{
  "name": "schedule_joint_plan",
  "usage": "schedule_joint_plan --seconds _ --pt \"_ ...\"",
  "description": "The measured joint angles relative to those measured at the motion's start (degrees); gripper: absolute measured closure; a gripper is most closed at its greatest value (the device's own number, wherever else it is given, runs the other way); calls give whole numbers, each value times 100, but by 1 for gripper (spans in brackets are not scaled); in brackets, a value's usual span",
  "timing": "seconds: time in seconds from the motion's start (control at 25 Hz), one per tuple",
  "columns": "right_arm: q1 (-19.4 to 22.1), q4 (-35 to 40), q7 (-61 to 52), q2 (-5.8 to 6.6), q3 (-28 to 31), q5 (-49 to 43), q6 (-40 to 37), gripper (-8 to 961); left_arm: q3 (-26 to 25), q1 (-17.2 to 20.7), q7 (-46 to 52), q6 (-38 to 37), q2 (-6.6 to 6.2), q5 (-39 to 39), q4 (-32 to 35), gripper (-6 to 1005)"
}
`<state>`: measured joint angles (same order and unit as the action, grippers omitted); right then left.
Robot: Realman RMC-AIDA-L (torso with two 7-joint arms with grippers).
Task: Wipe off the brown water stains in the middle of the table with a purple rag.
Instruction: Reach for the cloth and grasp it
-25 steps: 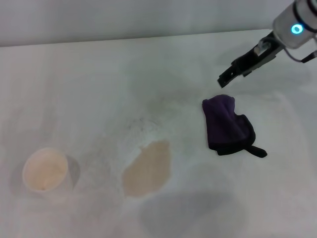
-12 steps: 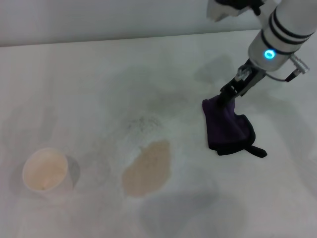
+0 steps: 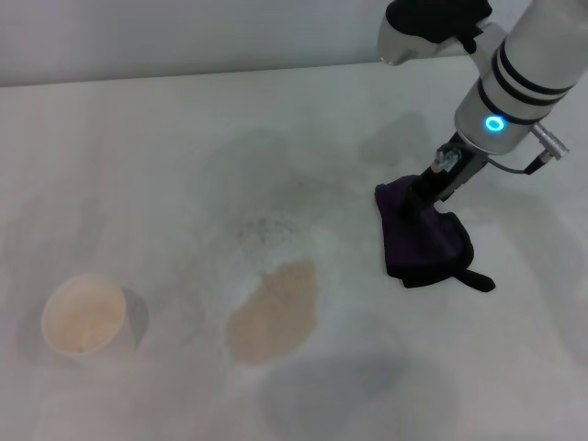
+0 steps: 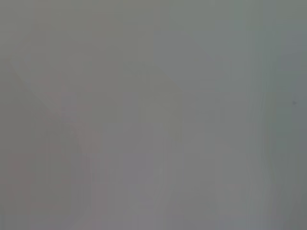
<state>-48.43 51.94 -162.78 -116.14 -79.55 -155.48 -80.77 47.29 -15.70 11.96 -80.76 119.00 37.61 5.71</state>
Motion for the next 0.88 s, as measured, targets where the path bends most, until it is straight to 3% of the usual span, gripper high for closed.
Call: schedule_joint_plan --seconds 0.88 --pt "-78 -230 9 -5 -265 54 165 159 0 -62 -16 -1 -6 9 1 122"
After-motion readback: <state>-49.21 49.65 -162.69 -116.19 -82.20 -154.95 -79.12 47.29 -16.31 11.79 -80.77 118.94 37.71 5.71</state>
